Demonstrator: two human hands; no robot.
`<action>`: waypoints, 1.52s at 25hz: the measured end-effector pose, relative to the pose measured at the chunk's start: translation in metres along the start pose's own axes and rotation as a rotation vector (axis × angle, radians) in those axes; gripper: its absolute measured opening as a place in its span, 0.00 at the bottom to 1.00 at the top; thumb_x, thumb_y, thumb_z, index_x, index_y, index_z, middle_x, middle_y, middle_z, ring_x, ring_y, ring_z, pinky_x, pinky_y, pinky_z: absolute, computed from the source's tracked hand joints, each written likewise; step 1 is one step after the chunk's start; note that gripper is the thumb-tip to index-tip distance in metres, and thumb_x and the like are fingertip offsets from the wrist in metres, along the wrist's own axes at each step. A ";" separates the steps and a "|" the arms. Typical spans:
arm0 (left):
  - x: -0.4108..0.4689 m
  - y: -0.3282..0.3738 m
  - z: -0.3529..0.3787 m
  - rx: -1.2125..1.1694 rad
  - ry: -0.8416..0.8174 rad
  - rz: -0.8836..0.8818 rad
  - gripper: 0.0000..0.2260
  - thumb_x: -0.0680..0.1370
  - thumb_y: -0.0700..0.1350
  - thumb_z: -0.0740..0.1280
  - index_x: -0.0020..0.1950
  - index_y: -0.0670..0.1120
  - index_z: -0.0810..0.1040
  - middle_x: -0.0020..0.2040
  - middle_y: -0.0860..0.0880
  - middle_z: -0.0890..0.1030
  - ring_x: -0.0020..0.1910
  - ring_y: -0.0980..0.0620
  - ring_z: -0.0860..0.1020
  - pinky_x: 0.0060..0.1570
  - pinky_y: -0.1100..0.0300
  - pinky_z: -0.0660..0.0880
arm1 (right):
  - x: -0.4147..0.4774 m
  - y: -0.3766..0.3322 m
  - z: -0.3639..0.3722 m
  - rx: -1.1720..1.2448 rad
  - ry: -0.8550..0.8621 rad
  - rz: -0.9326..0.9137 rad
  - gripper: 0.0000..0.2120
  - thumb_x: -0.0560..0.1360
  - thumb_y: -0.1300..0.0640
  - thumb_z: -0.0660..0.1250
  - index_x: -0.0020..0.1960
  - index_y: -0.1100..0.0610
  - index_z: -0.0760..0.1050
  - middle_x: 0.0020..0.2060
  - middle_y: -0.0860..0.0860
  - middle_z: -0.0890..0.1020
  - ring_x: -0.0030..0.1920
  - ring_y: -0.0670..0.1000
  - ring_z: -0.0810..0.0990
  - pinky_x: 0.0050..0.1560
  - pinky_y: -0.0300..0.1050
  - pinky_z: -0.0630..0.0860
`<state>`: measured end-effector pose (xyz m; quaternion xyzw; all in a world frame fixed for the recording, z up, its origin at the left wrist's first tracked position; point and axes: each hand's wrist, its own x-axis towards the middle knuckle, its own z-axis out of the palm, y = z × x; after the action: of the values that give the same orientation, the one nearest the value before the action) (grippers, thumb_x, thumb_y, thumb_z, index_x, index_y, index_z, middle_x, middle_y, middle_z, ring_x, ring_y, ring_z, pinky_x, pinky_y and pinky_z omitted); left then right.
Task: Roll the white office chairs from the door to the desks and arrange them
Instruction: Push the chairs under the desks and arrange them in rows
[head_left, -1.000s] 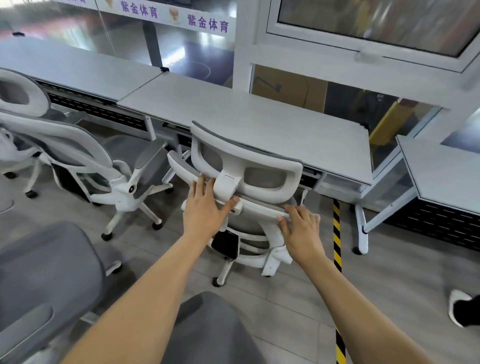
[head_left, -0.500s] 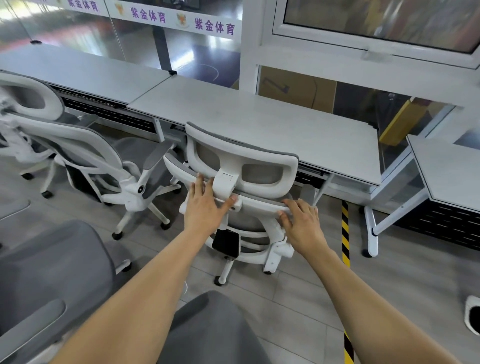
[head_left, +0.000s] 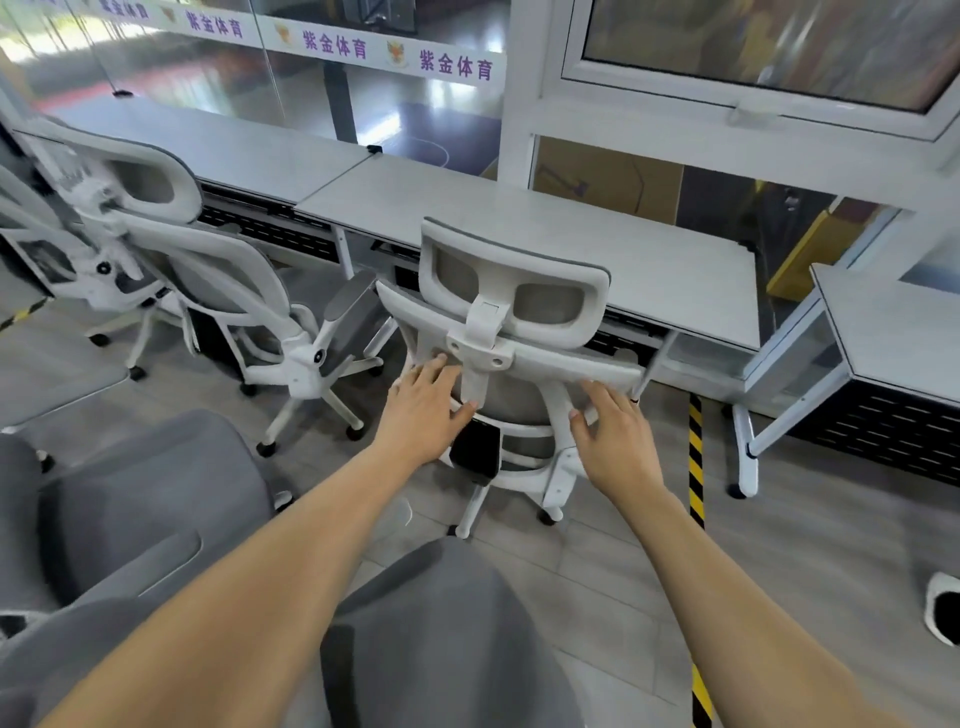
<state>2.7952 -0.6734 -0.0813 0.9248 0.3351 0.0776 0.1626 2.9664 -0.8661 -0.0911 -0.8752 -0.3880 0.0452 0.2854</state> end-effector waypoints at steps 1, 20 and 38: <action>-0.015 0.004 -0.006 0.006 0.014 0.033 0.22 0.81 0.56 0.61 0.72 0.49 0.69 0.75 0.48 0.68 0.73 0.41 0.65 0.67 0.42 0.65 | -0.021 -0.011 -0.004 0.009 0.012 -0.005 0.22 0.81 0.52 0.62 0.74 0.50 0.68 0.68 0.52 0.75 0.68 0.56 0.72 0.68 0.53 0.70; -0.349 -0.023 -0.203 0.157 0.041 0.118 0.15 0.80 0.52 0.63 0.64 0.48 0.76 0.62 0.44 0.77 0.62 0.40 0.74 0.63 0.45 0.70 | -0.344 -0.190 -0.055 0.187 0.027 -0.149 0.20 0.80 0.52 0.63 0.72 0.48 0.69 0.66 0.51 0.76 0.64 0.56 0.74 0.65 0.54 0.71; -0.414 -0.316 -0.135 -0.054 -0.219 0.225 0.17 0.82 0.42 0.60 0.71 0.47 0.72 0.71 0.42 0.74 0.69 0.38 0.72 0.65 0.48 0.69 | -0.569 -0.303 0.079 0.061 0.224 0.535 0.06 0.80 0.49 0.63 0.52 0.51 0.74 0.48 0.49 0.79 0.50 0.54 0.78 0.50 0.54 0.77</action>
<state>2.2574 -0.6791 -0.0809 0.9548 0.2074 0.0032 0.2130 2.3497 -1.0680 -0.0762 -0.9369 -0.1078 0.0336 0.3308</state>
